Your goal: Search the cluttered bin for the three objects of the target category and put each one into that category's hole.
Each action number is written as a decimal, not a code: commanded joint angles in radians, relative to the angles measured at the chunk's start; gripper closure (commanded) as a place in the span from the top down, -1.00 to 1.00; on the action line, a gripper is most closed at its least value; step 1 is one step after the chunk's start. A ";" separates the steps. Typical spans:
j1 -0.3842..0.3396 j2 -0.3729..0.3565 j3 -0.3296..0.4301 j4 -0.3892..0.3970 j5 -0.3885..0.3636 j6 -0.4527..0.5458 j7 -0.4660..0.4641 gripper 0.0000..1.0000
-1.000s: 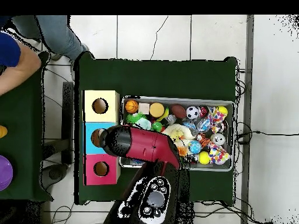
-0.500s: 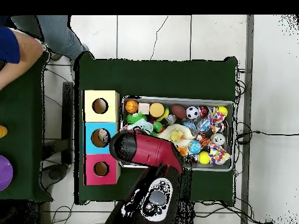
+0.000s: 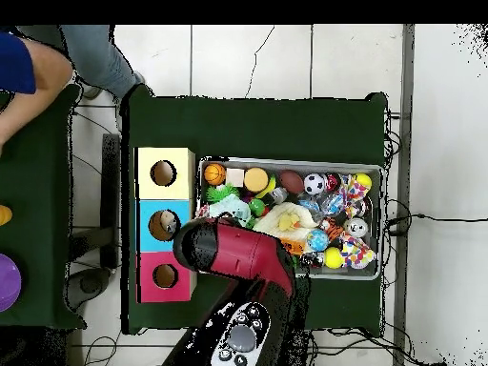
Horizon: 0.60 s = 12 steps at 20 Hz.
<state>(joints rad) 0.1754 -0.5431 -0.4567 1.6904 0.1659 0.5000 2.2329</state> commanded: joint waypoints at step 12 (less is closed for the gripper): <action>-0.148 -0.067 0.058 -0.145 -0.045 0.143 0.037 1.00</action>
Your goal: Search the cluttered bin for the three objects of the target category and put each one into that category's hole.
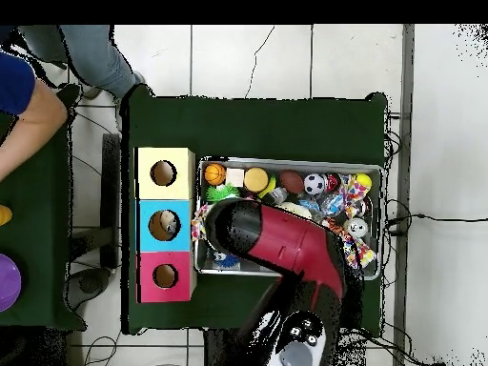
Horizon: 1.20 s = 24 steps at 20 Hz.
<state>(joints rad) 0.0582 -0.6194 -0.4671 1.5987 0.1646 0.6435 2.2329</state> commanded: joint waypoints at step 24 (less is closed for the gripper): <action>-0.127 0.208 0.097 -0.020 -0.144 -0.542 0.056 1.00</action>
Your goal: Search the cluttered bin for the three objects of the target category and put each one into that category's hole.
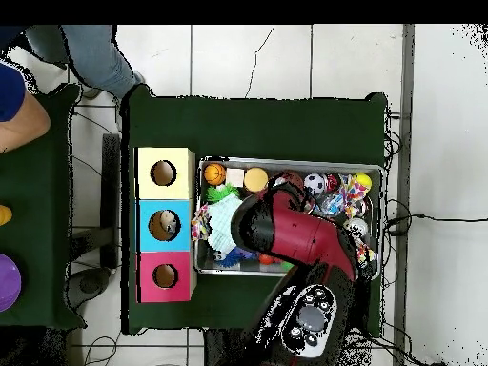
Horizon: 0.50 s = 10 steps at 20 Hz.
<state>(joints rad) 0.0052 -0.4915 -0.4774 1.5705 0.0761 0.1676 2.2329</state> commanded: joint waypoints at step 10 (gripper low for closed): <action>-0.125 0.151 0.145 -0.009 -0.079 -0.195 0.084 1.00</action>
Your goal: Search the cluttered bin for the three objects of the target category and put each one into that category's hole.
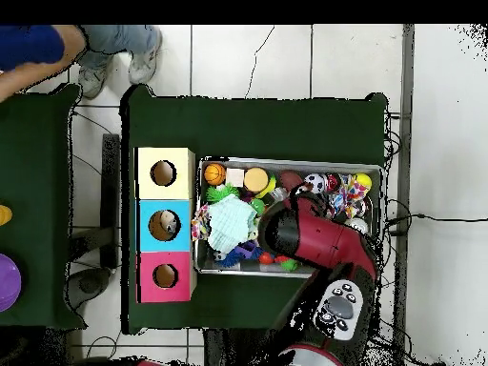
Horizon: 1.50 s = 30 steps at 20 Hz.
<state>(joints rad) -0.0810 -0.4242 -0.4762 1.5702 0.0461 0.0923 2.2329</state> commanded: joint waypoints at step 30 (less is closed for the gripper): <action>-0.036 0.246 0.100 -0.038 0.035 -0.184 0.120 1.00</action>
<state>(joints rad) -0.1014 -0.2328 -0.4271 1.5701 0.0465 -0.0847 2.2329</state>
